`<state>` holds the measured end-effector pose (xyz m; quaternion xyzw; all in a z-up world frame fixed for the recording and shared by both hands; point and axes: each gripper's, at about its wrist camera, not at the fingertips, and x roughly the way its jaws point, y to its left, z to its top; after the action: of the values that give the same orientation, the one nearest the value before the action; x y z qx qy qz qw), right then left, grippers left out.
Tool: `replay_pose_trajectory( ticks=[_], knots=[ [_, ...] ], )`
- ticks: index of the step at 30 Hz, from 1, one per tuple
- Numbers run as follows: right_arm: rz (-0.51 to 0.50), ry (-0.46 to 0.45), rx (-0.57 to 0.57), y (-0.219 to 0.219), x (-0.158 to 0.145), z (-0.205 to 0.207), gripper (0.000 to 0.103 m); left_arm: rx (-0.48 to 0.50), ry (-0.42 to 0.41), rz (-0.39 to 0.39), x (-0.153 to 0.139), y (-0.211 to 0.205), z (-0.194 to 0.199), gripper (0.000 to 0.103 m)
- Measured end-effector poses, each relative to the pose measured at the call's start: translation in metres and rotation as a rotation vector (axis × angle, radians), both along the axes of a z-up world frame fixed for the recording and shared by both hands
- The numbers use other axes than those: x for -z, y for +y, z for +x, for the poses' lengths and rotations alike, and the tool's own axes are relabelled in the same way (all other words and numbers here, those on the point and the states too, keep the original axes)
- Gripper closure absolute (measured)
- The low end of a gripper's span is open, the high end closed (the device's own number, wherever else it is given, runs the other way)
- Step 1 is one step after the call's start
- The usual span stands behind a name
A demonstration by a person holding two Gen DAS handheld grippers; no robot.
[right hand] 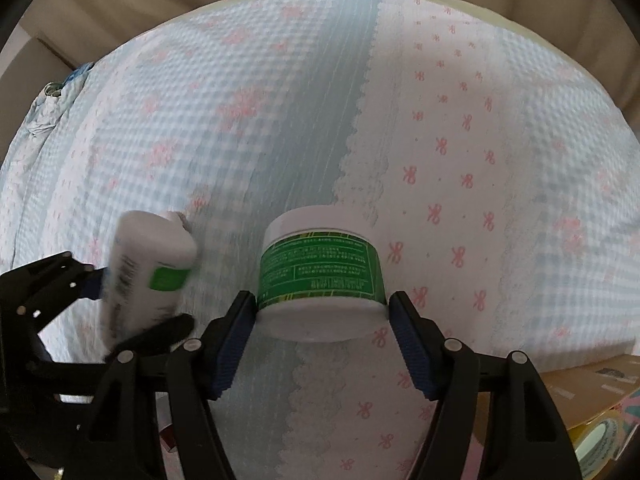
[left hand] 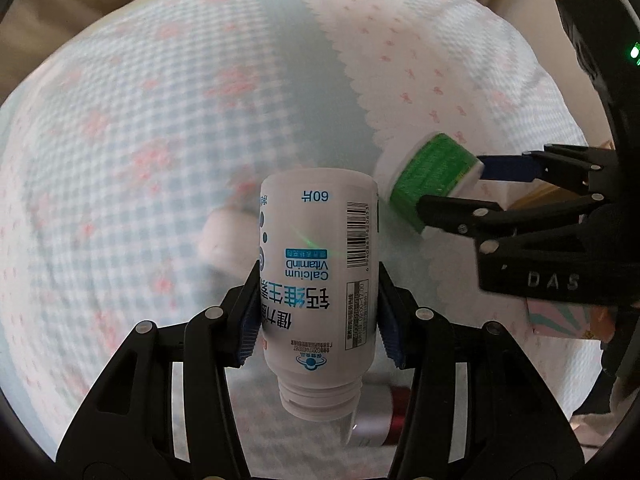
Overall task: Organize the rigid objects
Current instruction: 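Grasp white-lidded green jar with right tool while left grasps white pill bottle, then carry green jar in right tool while left carries pill bottle to box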
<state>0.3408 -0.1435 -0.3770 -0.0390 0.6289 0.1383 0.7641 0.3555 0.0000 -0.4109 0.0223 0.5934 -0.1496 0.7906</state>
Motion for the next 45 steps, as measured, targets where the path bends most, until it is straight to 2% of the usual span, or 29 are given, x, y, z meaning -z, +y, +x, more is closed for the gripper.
replay_pose_trajectory(
  ticks=[9,16,20,23,29,34,39,45],
  knots=[
    [-0.039,0.061,0.006,0.01,0.018,-0.002,0.036,-0.06,0.001,-0.013,-0.009,0.037,-0.024,0.057],
    [-0.055,0.107,0.014,0.018,0.035,0.011,0.037,-0.072,-0.013,-0.019,-0.016,0.032,-0.031,0.057],
    [-0.068,0.078,0.012,0.018,0.027,0.006,0.037,-0.083,-0.031,-0.024,-0.028,0.037,-0.038,0.057],
    [-0.04,0.062,0.032,0.017,0.015,-0.001,0.037,-0.087,-0.05,-0.025,-0.043,0.04,-0.047,0.057],
    [0.021,0.001,0.071,0.012,-0.035,-0.029,0.037,-0.087,-0.093,-0.044,-0.092,0.044,-0.071,0.057],
    [0.066,-0.051,0.129,0.007,-0.104,-0.065,0.037,-0.076,-0.125,-0.08,-0.143,0.038,-0.092,0.057],
    [0.088,-0.124,0.168,-0.01,-0.176,-0.097,0.037,-0.053,-0.171,-0.103,-0.188,0.013,-0.11,0.057],
    [0.095,-0.212,0.216,-0.055,-0.239,-0.13,0.037,-0.058,-0.199,-0.134,-0.232,-0.035,-0.137,0.057]
  ],
)
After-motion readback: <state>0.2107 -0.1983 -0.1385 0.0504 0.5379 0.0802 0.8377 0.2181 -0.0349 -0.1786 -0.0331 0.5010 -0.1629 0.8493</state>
